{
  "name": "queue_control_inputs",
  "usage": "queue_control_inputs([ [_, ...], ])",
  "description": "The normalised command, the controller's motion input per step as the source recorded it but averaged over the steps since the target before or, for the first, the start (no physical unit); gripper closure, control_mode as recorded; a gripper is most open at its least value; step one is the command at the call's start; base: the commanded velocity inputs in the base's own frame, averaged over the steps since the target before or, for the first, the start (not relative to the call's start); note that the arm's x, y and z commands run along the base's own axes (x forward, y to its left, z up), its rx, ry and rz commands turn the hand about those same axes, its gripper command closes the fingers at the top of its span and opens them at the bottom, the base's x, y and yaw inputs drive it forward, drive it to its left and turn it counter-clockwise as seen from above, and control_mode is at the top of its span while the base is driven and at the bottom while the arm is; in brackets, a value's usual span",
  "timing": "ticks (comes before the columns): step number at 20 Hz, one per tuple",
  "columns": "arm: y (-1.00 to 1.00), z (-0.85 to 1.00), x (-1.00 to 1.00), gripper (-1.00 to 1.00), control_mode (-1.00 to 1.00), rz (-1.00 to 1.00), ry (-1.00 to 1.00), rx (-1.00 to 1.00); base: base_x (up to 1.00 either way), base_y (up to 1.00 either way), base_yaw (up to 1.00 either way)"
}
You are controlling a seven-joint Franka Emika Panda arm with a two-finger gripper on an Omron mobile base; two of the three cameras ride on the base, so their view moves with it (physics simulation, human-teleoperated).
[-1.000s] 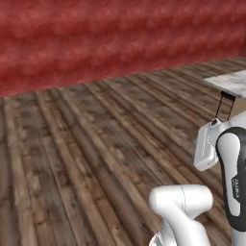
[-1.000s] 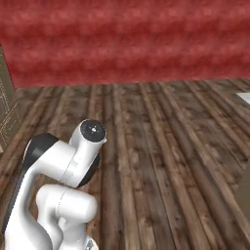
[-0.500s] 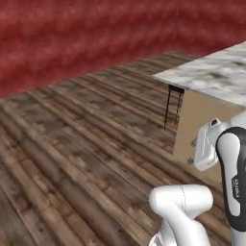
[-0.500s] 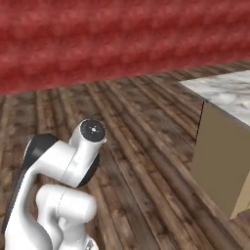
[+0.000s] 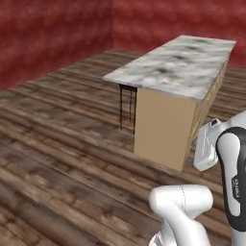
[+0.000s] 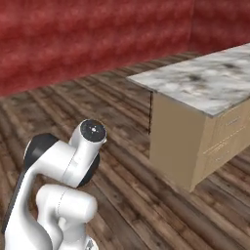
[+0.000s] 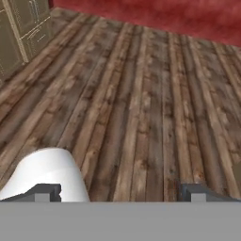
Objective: Move the pot and pan from the stove into the sink.
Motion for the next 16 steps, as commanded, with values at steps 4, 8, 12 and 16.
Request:
queue_control_inputs([
  [4,0.00,0.00,0.00,-1.00,1.00,0.00,0.00,0.00,0.00,-0.11,-0.50],
  [8,0.00,0.00,0.00,-1.00,1.00,0.00,0.00,0.00,0.00,-0.10,-0.50],
  [12,0.00,0.00,0.00,-1.00,1.00,0.00,0.00,0.00,0.00,-0.14,-0.48],
  [16,0.00,0.00,0.00,-1.00,1.00,0.00,0.00,0.00,0.00,-0.16,-0.48],
])
